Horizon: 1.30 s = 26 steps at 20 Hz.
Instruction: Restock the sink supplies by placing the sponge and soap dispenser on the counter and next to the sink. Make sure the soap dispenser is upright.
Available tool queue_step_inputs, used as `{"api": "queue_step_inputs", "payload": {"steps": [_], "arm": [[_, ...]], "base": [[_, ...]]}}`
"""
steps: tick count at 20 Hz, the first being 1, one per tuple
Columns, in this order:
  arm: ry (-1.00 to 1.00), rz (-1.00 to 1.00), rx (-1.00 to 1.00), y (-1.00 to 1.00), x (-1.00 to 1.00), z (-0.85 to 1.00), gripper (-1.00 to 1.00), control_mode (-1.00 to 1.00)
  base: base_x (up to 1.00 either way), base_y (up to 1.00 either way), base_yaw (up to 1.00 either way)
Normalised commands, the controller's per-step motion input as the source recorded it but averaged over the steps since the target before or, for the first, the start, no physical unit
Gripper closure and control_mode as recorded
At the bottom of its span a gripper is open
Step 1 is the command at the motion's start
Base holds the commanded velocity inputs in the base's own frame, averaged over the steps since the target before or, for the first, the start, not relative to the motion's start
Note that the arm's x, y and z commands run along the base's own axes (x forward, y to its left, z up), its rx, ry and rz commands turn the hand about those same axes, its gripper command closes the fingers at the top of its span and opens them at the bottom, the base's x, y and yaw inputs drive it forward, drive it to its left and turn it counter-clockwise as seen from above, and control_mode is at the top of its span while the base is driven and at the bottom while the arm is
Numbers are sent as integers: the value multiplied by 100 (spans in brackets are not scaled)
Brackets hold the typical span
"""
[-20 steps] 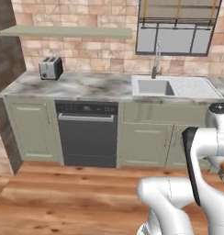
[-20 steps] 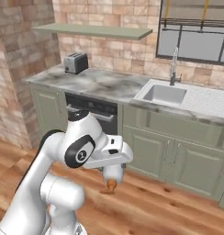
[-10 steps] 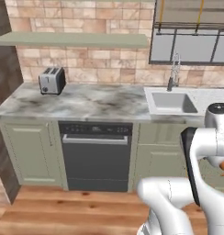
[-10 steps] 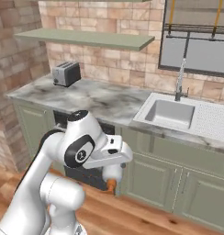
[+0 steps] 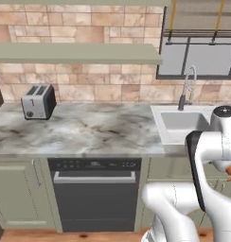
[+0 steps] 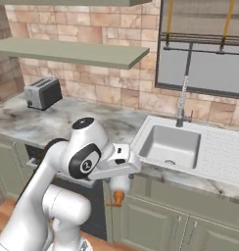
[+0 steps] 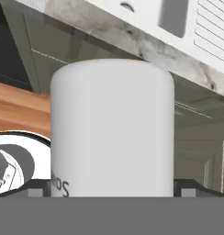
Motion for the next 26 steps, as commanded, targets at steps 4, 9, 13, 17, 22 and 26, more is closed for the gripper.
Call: {"api": "queue_step_inputs", "payload": {"steps": [4,9,13,17,22,26], "arm": [[0,0,0,0,0,0,100,100],[10,2,0,0,40,0,100,-100],[31,17,0,0,100,0,100,-100],[36,24,-11,26,100,0,100,-100],[38,24,-19,41,100,0,100,-100],[35,21,-22,41,94,0,100,-100]], "base": [[50,-3,-1],[44,0,0],[0,0,0],[0,0,0],[0,0,0],[0,0,0]]}}
